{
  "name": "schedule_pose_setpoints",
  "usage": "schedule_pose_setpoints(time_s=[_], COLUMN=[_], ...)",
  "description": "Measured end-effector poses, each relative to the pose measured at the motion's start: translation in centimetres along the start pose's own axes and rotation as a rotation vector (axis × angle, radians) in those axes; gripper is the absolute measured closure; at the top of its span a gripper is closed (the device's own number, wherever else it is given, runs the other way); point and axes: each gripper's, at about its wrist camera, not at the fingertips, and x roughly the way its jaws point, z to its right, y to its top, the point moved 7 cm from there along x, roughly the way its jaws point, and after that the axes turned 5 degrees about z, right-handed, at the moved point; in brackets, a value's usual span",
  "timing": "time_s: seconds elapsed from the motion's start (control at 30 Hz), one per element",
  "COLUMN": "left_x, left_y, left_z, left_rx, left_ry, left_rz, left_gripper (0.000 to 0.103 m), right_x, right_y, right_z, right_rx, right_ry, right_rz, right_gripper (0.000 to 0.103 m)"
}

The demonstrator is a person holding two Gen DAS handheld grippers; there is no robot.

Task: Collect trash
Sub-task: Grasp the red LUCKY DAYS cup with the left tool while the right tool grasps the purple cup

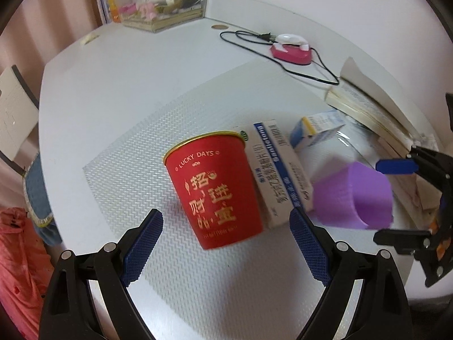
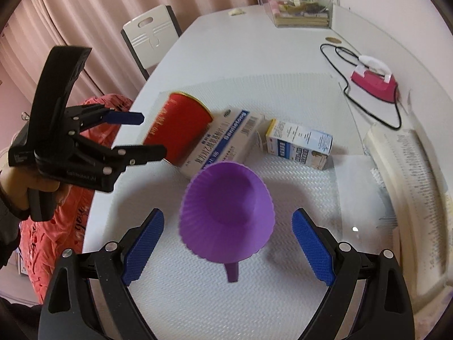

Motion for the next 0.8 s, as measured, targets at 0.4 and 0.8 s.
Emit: schedule_pose_setpoints(time_s=[0.4, 0.8], left_x=[2.5, -1.4], left_y=[-0.4, -1.0], left_z=[-1.3, -0.6], left_rx=[-0.055, 0.003], left_ry=[-0.107, -0.084], left_rz=[-0.007, 0.042], left_gripper=[0.039, 0.041], right_x=[2.7, 0.9], right_y=[-0.3, -0.4], right_z=[-0.2, -0.2], right_rx=[-0.025, -0.004], right_ry=[0.024, 0.067], right_rz=[-0.021, -0.007], right_gripper=[0.037, 0.038])
